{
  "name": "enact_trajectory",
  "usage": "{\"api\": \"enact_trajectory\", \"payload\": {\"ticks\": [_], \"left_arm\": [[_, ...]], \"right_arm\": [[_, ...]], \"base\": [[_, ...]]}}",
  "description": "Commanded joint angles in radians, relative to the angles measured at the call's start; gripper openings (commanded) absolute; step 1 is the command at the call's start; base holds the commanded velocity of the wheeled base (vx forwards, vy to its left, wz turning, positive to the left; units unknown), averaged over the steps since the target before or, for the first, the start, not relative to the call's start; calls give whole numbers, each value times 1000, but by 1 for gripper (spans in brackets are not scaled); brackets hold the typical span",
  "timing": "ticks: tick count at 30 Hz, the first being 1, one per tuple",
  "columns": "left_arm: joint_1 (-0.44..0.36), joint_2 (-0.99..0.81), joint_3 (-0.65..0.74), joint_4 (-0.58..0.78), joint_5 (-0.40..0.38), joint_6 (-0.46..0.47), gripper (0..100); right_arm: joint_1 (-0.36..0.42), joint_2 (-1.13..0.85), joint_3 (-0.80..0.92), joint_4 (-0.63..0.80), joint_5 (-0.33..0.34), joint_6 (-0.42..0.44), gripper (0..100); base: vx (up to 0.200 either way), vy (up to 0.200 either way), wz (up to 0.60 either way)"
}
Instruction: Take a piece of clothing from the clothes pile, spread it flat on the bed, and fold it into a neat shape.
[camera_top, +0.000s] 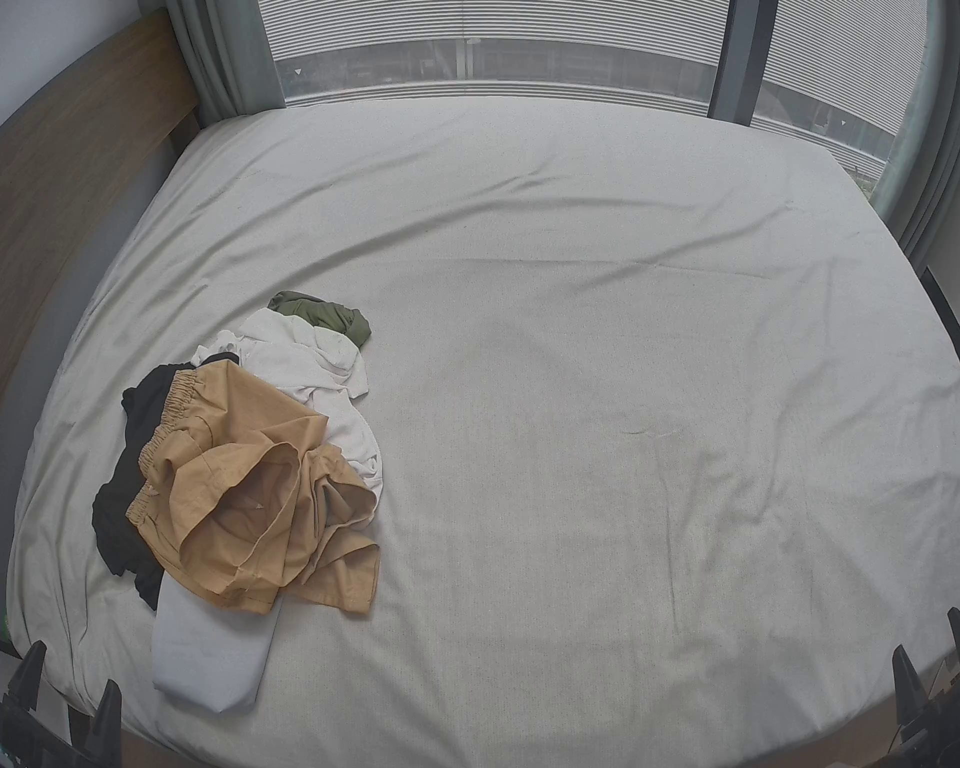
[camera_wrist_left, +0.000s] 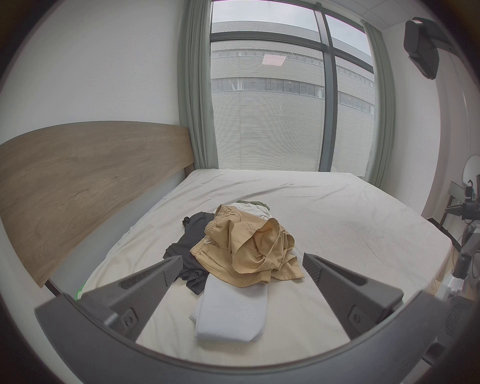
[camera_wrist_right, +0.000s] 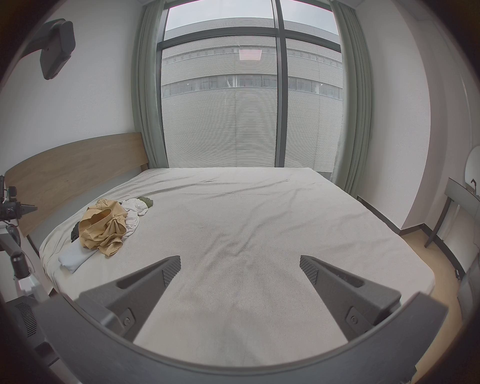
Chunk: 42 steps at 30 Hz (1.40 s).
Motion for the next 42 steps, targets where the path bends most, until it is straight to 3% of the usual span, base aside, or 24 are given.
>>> {"api": "enact_trajectory", "payload": {"ticks": [1,34,35,37,39,40,42], "left_arm": [[1,-17,18,0,0,0,100],[1,-17,18,-2,0,-6,100],[1,-17,18,-2,0,-8,100],[1,-17,18,-2,2,-9,100],[1,-17,18,-2,0,-5,100],[2,-17,18,-2,0,-5,100],[2,-17,18,-2,0,-11,100]], "right_arm": [[0,-13,18,-1,0,0,100],[-3,-15,18,-5,8,-26,100],[-3,-16,5,-32,11,-22,100],[-13,70,-177,-171,8,-19,100],[-10,183,-277,-194,6,-8,100],[13,304,-338,-205,10,1,100],[68,334,-338,-200,13,10,100]], "base": [[0,0,0],[0,0,0],[0,0,0],[0,0,0],[0,0,0],[0,0,0],[0,0,0]]}}
